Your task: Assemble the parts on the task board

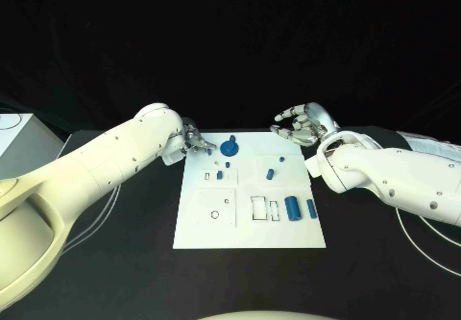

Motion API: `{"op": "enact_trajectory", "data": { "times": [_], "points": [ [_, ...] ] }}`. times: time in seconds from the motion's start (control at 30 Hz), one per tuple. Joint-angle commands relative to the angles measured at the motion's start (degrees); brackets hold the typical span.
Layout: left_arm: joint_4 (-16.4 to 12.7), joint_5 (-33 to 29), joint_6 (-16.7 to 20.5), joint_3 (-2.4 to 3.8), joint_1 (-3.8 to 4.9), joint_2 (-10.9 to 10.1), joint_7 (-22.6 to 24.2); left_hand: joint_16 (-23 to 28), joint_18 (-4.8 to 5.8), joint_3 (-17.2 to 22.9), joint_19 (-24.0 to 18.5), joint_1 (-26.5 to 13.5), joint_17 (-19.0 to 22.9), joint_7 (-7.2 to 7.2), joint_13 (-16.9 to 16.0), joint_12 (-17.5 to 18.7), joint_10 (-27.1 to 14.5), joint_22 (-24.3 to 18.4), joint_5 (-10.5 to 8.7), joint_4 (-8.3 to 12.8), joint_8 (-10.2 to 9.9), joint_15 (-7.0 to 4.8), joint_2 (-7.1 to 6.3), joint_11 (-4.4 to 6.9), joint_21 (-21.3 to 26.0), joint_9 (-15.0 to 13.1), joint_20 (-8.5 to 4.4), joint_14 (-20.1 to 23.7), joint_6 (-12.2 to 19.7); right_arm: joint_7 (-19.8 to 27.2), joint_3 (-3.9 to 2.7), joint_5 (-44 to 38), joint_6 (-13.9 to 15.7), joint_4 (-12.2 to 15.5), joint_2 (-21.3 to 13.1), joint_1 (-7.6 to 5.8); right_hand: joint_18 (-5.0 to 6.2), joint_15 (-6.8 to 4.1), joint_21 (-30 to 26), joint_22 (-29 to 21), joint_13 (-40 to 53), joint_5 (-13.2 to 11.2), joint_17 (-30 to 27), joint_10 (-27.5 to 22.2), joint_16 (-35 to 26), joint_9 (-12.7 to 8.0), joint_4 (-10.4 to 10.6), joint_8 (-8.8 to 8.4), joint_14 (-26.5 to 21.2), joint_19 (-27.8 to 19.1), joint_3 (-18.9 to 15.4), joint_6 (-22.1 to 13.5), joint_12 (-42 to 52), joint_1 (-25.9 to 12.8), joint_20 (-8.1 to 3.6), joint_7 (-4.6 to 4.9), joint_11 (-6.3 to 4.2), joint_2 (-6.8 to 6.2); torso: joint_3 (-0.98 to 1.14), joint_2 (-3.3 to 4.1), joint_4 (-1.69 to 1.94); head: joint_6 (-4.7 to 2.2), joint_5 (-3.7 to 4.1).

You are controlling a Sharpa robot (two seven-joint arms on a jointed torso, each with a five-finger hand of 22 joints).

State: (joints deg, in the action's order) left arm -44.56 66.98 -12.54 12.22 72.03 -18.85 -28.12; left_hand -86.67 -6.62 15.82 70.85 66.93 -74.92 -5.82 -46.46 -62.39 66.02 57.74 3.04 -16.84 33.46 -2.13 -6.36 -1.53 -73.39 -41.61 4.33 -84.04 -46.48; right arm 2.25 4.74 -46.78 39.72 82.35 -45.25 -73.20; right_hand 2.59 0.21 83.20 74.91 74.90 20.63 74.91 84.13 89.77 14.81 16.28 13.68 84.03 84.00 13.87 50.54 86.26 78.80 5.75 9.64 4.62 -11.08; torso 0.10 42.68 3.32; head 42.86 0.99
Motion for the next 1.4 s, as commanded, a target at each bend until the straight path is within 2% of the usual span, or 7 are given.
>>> {"op": "enact_trajectory", "data": {
  "times": [0.03, 0.3, 0.6, 1.03, 1.2, 1.27, 1.4],
  "points": [
    [0.2, -0.7, -1.0, -0.07, 0.15, 0.2, 0.6, -0.1, -0.05, 0.6, 0.1, 0.5, -9.2, -0.04, 0.0, -0.2, 0.0, 0.1, 0.04, -0.1, -0.3, 0.35, 0.18, -0.1, -0.3, 0.1, 0.06, -3.7, -0.5, 0.6, -0.04, -0.2, 0.0, 0.0, 0.0, -0.02, -0.55, 0.1, -0.3, 7.7, 10.8, 0.3, 15.1, 1.1, 0.2, 0.0, 0.1, 0.1, 6.0, 3.1, 0.3, -0.4, -0.2, -0.6, 0.19, -0.05, 0.15, -0.13, 0.01, 0.0, 0.11, 0.18, 0.07],
    [0.4, -0.8, -0.6, -0.17, 0.14, 0.3, 0.6, -0.1, -0.04, 1.5, 0.2, 0.8, -9.1, 0.03, 0.0, -0.3, 0.0, 0.2, 0.04, -0.1, -0.4, 0.31, 0.31, -0.04, -0.3, 0.3, 0.06, -3.6, -0.8, 0.7, -0.05, -0.2, -0.1, -0.1, 0.3, -0.02, -0.55, 0.1, -0.3, 7.7, 10.8, 0.3, 15.1, 1.1, 0.2, 0.0, 0.1, 0.1, 6.0, 3.1, 0.3, -0.4, -0.2, -0.6, 0.19, -0.05, 0.15, -0.13, 0.0, -0.01, 0.13, 0.35, 0.18],
    [1.1, -2.2, 0.1, -0.23, 0.13, 0.6, 0.9, -0.3, -0.01, 6.4, 0.2, 2.0, -9.2, 0.14, 0.3, -0.5, -0.1, 0.4, 0.05, 0.0, -0.9, 0.19, 0.6, 0.1, -0.5, 1.0, -0.04, -3.7, -1.2, 0.7, -0.05, -0.2, -0.1, -0.2, 0.4, -0.02, -0.55, 0.1, -0.3, 7.7, 10.8, 0.3, 15.1, 1.1, 0.2, 0.0, 0.1, 0.1, 6.0, 3.1, 0.3, -0.4, -0.2, -0.6, 0.19, -0.05, 0.15, -0.13, -0.02, 0.0, 0.11, 0.69, 0.08],
    [1.9, -4.5, -0.5, -0.47, 0.12, 0.8, 2.4, -0.3, -0.04, 16.4, -0.1, 5.6, -9.0, 0.2, 1.3, -0.4, -0.7, 0.4, 0.04, 0.2, -0.4, 0.12, -1.52, 0.18, -0.5, 0.9, -0.06, -3.5, -1.0, 0.8, -0.05, -0.2, 0.1, -0.2, 0.4, -0.02, -0.57, 0.1, -0.3, 7.7, 10.8, 0.3, 15.1, 1.2, 0.2, 0.0, 0.1, 0.13, 6.0, 3.1, 0.5, -0.4, -0.2, -0.7, 0.19, -0.05, 0.15, -0.12, 0.0, -0.04, 0.2, 0.8, -0.2],
    [2.0, -5.0, -0.5, -0.54, 0.12, 0.7, 2.7, -0.4, -0.01, 23.2, -0.1, 9.3, -9.1, 0.49, 1.6, -0.5, -0.6, 0.6, 0.06, 1.6, 1.0, -0.1, -2.9, 0.46, -0.7, -0.1, -0.21, -3.6, -0.7, 0.7, -0.05, -0.2, 0.0, -0.2, 0.4, -0.02, -0.57, 0.1, -0.2, 7.7, 10.8, 0.4, 15.1, 1.2, 0.2, 0.0, 0.1, 0.14, 6.0, 3.1, 0.5, -0.4, -0.1, -0.7, 0.19, -0.06, 0.14, -0.08, 0.04, -0.01, 0.16, 0.82, -0.34],
    [2.0, -5.3, -0.4, -0.56, 0.12, 0.7, 2.9, -0.4, 0.01, 24.3, -0.1, 9.8, -9.1, 0.55, 1.6, -0.5, -0.6, 0.7, 0.07, 2.2, 1.4, -0.14, -3.13, 0.51, -0.8, -0.4, -0.24, -3.6, -0.6, 0.6, -0.05, -0.2, -0.1, -0.2, 0.4, -0.02, -0.57, 0.1, -0.2, 7.7, 10.8, 0.4, 15.1, 1.2, 0.2, 0.0, 0.1, 0.14, 6.0, 3.1, 0.5, -0.4, -0.1, -0.7, 0.19, -0.06, 0.14, -0.08, 0.06, -0.01, 0.15, 0.82, -0.4],
    [1.8, -5.5, -0.1, -0.59, 0.12, 0.6, 3.1, -0.6, 0.03, 28.0, 0.0, 11.8, -9.3, 0.42, 1.9, -0.3, -0.2, 0.9, 0.19, 5.5, 3.5, -0.23, -3.5, 0.63, -1.0, -2.2, -0.4, -3.7, 0.0, 0.6, -0.05, -0.2, -0.1, -0.2, 0.3, -0.02, -0.57, 0.1, -0.2, 7.7, 10.8, 0.4, 15.1, 1.2, 0.2, 0.0, 0.1, 0.14, 6.0, 3.1, 0.5, -0.4, -0.1, -0.7, 0.19, -0.06, 0.14, -0.08, 0.08, 0.01, 0.13, 0.87, -0.4]
  ]
}}
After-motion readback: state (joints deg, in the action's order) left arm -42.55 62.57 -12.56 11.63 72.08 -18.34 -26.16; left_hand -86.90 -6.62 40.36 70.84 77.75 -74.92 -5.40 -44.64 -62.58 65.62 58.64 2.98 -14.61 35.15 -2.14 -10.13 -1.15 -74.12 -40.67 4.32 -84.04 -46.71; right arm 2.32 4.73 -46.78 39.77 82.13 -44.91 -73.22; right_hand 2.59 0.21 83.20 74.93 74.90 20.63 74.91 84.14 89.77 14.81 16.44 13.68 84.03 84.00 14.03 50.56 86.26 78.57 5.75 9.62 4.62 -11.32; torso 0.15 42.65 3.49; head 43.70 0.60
